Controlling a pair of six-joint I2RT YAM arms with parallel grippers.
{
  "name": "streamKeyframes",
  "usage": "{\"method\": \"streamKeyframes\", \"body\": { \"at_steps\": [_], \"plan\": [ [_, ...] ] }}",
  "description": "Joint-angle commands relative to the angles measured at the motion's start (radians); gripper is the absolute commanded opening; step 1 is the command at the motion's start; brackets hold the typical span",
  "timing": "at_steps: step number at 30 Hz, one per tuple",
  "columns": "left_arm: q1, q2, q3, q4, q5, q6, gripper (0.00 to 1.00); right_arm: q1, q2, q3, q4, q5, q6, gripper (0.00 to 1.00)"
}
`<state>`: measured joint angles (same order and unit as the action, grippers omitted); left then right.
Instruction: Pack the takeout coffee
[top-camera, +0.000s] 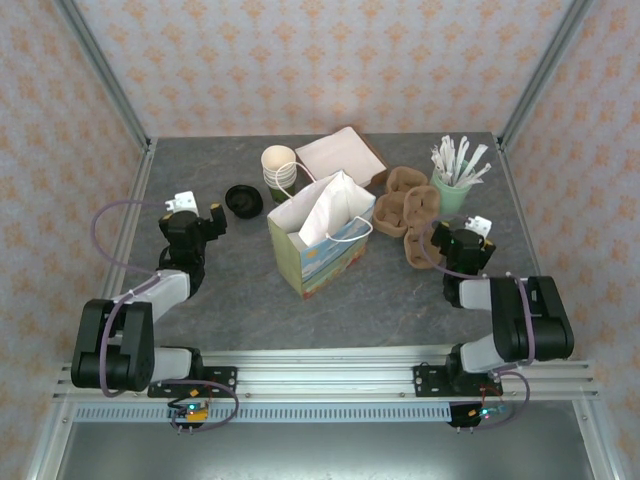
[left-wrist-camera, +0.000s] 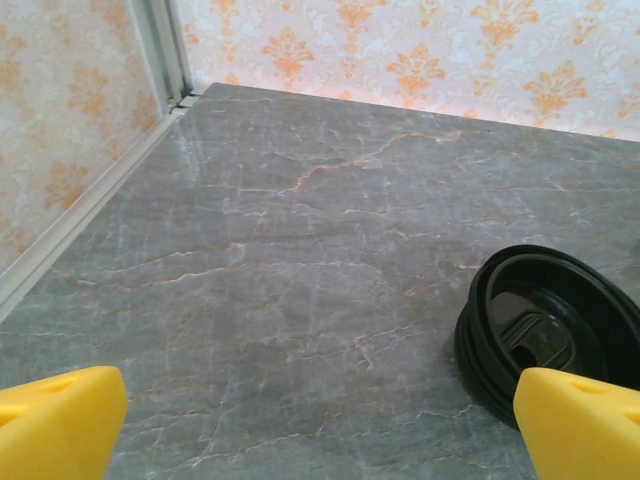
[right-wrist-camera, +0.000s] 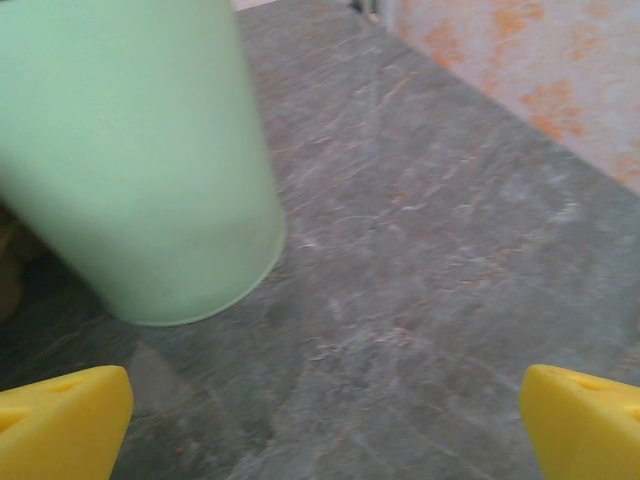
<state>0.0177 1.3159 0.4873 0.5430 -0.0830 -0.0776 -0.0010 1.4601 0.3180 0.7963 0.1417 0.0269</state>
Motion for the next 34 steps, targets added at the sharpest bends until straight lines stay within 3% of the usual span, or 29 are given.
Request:
{"method": "streamKeyframes", "body": {
  "at_steps": [1, 5, 10, 15, 21, 23, 25, 26, 34],
  "plan": [
    [0.003, -0.002, 0.05, -0.041, 0.037, 0.005, 1.0, -0.002, 0.017, 0.011, 0.103, -0.092, -0.025, 0.99],
    [0.002, -0.069, -0.026, 0.001, -0.027, 0.014, 1.0, 0.0, 0.041, 0.023, 0.101, -0.093, -0.029, 1.0],
    [0.004, -0.085, -0.072, 0.038, -0.015, 0.006, 1.0, 0.007, 0.05, 0.06, 0.042, -0.037, -0.018, 0.99],
    [0.005, -0.003, -0.17, 0.226, -0.042, -0.002, 1.0, 0.029, 0.057, 0.081, 0.011, -0.013, -0.037, 0.99],
    [-0.014, 0.104, -0.116, 0.23, -0.019, 0.021, 1.0, 0.038, 0.059, 0.088, 0.002, -0.012, -0.05, 0.99],
    [-0.019, 0.177, -0.112, 0.3, -0.014, 0.033, 1.0, 0.039, 0.058, 0.088, 0.001, -0.01, -0.05, 0.99],
    [-0.041, 0.167, -0.082, 0.214, -0.03, 0.048, 1.0, 0.04, 0.06, 0.089, 0.002, -0.01, -0.051, 0.99],
    [-0.041, 0.184, -0.094, 0.272, -0.027, 0.057, 1.0, 0.039, 0.059, 0.088, 0.001, -0.01, -0.051, 0.99],
    [-0.06, 0.178, -0.072, 0.215, -0.043, 0.075, 1.0, 0.045, 0.061, 0.09, 0.002, -0.002, -0.055, 0.99]
  ]
}}
